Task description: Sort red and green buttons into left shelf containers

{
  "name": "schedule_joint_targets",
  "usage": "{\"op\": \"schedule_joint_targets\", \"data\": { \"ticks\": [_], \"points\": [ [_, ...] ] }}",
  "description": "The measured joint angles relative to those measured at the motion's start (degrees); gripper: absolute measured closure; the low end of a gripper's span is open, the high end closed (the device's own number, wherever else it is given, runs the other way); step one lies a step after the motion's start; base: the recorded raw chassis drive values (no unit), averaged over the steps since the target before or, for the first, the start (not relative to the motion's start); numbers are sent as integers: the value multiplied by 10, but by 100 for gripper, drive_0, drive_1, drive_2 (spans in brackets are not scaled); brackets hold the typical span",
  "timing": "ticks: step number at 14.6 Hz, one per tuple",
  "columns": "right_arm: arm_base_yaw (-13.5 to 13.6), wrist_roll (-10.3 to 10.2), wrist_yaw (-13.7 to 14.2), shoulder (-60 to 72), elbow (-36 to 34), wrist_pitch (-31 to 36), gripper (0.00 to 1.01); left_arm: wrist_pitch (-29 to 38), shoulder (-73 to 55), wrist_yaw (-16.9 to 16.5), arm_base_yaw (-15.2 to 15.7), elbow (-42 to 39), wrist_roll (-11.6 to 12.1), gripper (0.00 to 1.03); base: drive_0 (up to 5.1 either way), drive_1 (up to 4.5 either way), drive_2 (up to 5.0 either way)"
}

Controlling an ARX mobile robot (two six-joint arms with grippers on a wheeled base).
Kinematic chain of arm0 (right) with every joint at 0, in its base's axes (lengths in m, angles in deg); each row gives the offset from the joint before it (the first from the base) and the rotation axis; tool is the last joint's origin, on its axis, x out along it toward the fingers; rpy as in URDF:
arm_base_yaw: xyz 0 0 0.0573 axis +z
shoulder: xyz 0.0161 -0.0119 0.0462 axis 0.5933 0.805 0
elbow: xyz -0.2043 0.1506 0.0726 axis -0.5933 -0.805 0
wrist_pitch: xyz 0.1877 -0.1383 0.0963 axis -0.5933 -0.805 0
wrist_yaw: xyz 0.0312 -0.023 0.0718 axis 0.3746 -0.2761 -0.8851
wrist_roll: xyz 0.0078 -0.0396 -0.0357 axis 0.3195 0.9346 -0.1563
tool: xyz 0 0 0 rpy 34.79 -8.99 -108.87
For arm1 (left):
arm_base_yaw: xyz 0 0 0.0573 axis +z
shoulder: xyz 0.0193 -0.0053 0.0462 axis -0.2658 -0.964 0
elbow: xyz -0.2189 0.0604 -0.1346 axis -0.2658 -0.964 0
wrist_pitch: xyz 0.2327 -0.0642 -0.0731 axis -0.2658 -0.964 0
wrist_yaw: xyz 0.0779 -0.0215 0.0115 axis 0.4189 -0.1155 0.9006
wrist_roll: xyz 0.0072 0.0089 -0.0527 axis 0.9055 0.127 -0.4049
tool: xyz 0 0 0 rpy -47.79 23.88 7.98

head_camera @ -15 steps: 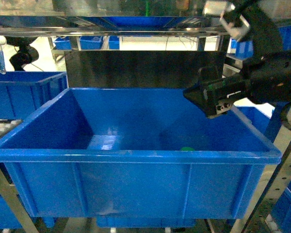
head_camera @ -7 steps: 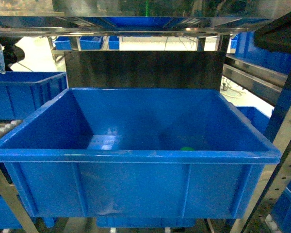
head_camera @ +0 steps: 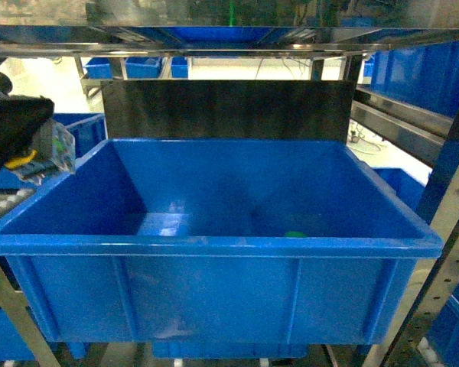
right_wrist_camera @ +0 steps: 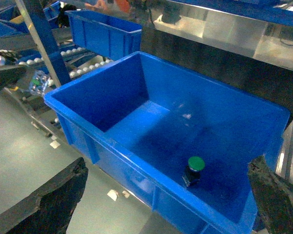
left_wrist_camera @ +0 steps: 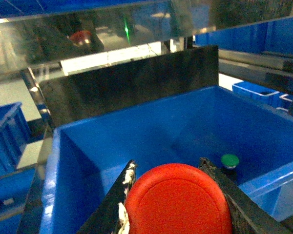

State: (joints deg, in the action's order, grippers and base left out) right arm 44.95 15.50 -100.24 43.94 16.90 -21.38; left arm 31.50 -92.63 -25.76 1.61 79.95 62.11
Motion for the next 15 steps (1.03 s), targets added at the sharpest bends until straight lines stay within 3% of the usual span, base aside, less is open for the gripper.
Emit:
{"op": "schedule_joint_targets", "data": {
  "ticks": [5, 9, 11, 15],
  "points": [
    [0, 1, 0, 0, 0, 0, 3, 69, -131, -14, -18, 28, 4, 71, 0, 0, 0],
    [0, 1, 0, 0, 0, 0, 3, 192, -289, -25, 13, 56, 26, 71, 0, 0, 0],
    [0, 1, 0, 0, 0, 0, 3, 219, -353, -33, 27, 87, 34, 71, 0, 0, 0],
    [0, 1, 0, 0, 0, 0, 3, 207, -412, -34, 43, 140, 44, 71, 0, 0, 0]
  ]
}}
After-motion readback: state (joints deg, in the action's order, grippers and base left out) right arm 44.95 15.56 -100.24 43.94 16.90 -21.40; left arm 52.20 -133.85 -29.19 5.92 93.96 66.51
